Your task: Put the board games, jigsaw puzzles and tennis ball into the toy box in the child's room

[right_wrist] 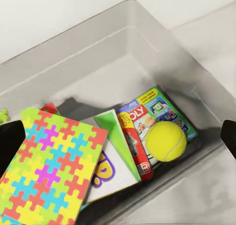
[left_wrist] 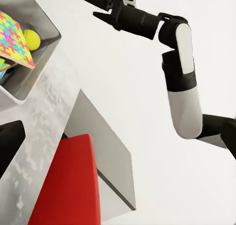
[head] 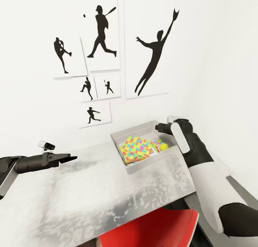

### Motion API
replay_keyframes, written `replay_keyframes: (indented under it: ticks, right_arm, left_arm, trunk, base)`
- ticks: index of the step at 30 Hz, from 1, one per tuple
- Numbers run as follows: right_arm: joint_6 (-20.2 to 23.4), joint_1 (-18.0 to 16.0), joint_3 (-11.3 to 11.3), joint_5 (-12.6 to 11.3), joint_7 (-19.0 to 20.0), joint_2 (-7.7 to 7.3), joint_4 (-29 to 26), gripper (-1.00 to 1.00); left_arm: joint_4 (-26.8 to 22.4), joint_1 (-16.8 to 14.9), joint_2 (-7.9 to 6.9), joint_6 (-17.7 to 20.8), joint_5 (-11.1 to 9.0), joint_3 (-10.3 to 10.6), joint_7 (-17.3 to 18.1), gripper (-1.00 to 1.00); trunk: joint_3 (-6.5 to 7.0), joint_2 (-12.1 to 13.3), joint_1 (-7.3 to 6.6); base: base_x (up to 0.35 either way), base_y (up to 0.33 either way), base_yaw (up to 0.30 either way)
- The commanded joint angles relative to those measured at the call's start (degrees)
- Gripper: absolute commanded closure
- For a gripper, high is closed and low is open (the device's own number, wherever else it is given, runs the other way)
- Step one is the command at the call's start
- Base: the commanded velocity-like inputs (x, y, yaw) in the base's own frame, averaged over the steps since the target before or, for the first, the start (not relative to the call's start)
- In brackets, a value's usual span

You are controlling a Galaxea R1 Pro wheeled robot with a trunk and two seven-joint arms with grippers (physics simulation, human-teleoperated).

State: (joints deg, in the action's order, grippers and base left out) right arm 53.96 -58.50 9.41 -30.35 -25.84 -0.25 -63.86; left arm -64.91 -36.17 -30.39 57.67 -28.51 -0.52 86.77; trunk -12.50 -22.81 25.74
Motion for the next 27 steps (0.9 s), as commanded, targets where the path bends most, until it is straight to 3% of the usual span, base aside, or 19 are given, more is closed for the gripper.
replay_keyframes:
  ticks: [1,6,10,12,14,17,18,20,23,27]
  right_arm:
    - [0.72,0.96,-0.57,-0.88,-0.53,-0.02,-2.03,-1.0]
    - [5.61,8.37,-5.67,-4.14,-0.47,-0.09,-14.5,-1.0]
    - [6.04,18.12,-9.67,-10.85,3.27,-0.37,-24.12,-1.0]
    - [6.04,23.79,-12.79,-14.62,9.16,-1.76,-26.16,-1.0]
    - [5.07,29.99,-16.59,-17.04,18.33,-3.08,-26.99,-1.0]
    - [-0.65,38.36,-21.26,-18.31,36.38,-4.3,-27.44,-1.0]
    - [-1.56,39.43,-21.79,-18.31,39.52,-4.41,-27.43,-1.0]
    - [-3.75,42.34,-23.19,-18.25,49.78,-4.7,-27.34,-1.0]
    - [-4.71,43.74,-24.16,-18.2,55.49,-4.91,-27.13,-1.0]
    - [-5.2,44.29,-24.87,-18.09,57.69,-4.93,-26.73,-1.0]
  left_arm:
    - [-0.01,-0.04,-0.02,0.6,-0.06,0.03,0.15,-1.0]
    - [0.01,-0.04,-0.02,0.6,-0.06,0.08,0.12,-1.0]
    - [-0.01,-0.04,-0.02,0.6,-0.06,0.08,0.14,-1.0]
    - [-0.01,-0.04,-0.02,0.6,-0.06,0.08,0.14,-1.0]
    - [-0.02,-0.04,-0.02,0.6,-0.06,0.08,0.12,-1.0]
    - [0.02,-0.04,0.01,0.6,-0.06,0.09,0.08,-1.0]
    - [0.02,-0.04,0.02,0.6,-0.06,0.09,0.08,-1.0]
    - [-0.01,-0.04,0.04,0.6,-0.06,0.09,0.07,-1.0]
    - [0.03,-0.01,0.06,0.6,-0.04,0.09,0.07,-1.0]
    - [1.06,0.05,0.06,0.58,0.04,0.09,0.12,-1.0]
  trunk:
    - [-0.02,-0.11,0.04]
    - [0.44,-0.11,0.04]
    - [0.81,-0.11,0.04]
    - [1.0,-0.11,0.04]
    - [1.18,-0.11,0.04]
    - [1.46,-0.11,0.04]
    - [1.56,-0.11,0.04]
    - [1.74,-0.11,0.04]
    - [2.03,-0.11,0.04]
    - [2.4,-0.11,0.04]
  base:
    - [-0.009,0.0,0.0]
    - [-0.004,0.0,0.0]
    - [-0.105,0.0,0.0]
    - [-0.227,0.0,0.0]
    - [-0.211,0.0,0.0]
    - [-0.084,0.0,0.0]
    - [-0.04,0.0,0.0]
    - [-0.021,0.0,0.0]
    - [-0.032,0.0,0.0]
    - [-0.207,0.0,0.0]
